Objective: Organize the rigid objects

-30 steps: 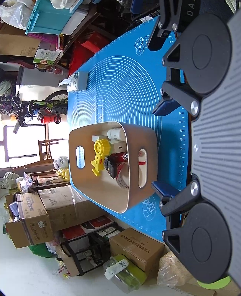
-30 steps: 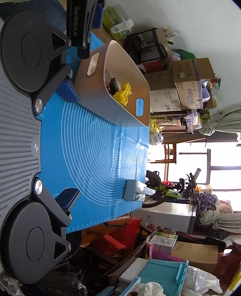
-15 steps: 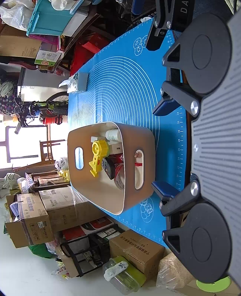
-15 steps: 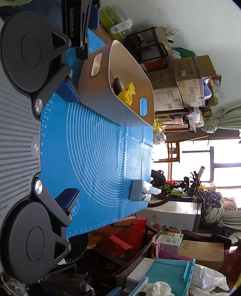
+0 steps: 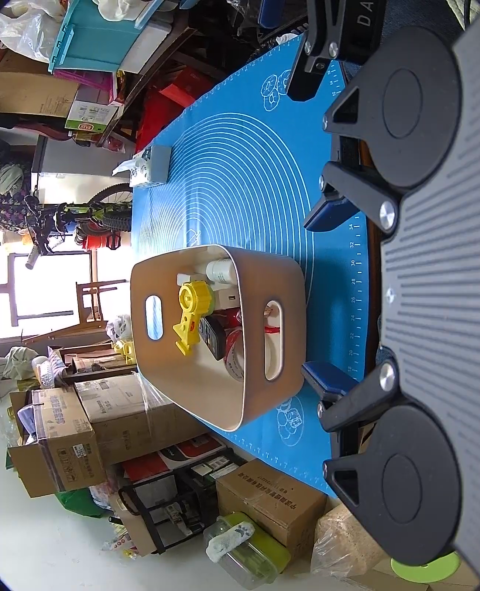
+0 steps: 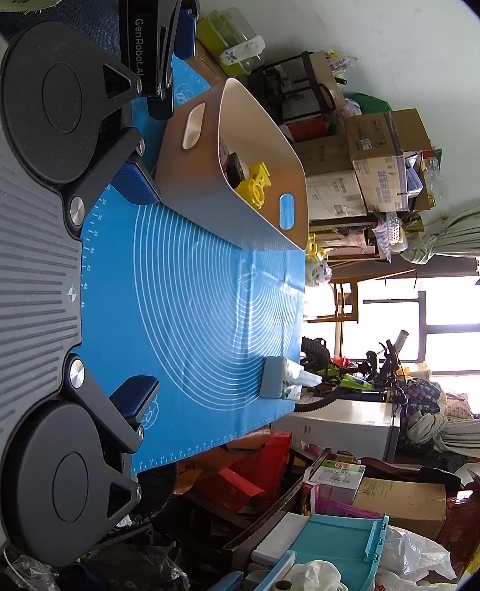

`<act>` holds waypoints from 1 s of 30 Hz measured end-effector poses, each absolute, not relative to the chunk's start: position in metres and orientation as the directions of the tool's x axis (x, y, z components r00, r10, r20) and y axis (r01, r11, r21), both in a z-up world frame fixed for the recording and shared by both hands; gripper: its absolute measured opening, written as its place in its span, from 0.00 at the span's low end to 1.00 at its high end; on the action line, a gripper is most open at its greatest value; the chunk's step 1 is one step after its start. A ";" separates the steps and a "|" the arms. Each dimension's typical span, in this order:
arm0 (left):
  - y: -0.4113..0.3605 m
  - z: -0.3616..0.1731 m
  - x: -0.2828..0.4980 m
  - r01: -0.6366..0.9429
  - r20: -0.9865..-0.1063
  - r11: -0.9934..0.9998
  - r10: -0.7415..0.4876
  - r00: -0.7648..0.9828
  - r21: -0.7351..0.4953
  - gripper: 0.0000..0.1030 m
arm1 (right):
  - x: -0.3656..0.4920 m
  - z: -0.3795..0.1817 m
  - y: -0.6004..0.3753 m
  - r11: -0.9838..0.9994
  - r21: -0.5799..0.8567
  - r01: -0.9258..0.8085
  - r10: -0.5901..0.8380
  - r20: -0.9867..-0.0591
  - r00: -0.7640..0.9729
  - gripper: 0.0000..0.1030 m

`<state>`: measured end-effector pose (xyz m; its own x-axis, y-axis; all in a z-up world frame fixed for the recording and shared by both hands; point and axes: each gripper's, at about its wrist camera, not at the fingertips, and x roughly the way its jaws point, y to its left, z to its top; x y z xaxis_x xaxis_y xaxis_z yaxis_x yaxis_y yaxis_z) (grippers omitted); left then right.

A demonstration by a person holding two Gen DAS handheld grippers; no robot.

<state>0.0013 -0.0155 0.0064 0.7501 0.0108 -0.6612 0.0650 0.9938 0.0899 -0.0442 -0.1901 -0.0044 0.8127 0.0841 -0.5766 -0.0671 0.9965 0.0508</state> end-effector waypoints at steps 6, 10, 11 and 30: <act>-0.015 0.006 0.002 0.065 -0.662 0.994 0.010 0.750 0.089 0.75 | -0.045 -0.004 -0.190 0.997 0.049 -0.066 0.082 -0.577 0.813 0.95; -0.016 0.005 0.002 0.067 -0.663 0.994 0.010 0.748 0.091 0.75 | -0.045 -0.005 -0.191 0.997 0.049 -0.066 0.082 -0.577 0.813 0.95; -0.016 0.005 0.002 0.068 -0.664 0.994 0.010 0.748 0.090 0.75 | -0.045 -0.005 -0.191 0.997 0.049 -0.066 0.082 -0.577 0.813 0.95; -0.016 0.005 0.002 0.067 -0.663 0.994 0.010 0.748 0.091 0.75 | -0.044 -0.005 -0.195 0.997 0.048 -0.064 0.080 -0.578 0.812 0.96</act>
<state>0.0017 -0.0158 0.0050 0.7482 0.0100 -0.6634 0.0672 0.9936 0.0908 -0.0445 -0.1953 -0.0051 0.8124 0.0799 -0.5776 -0.0639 0.9968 0.0480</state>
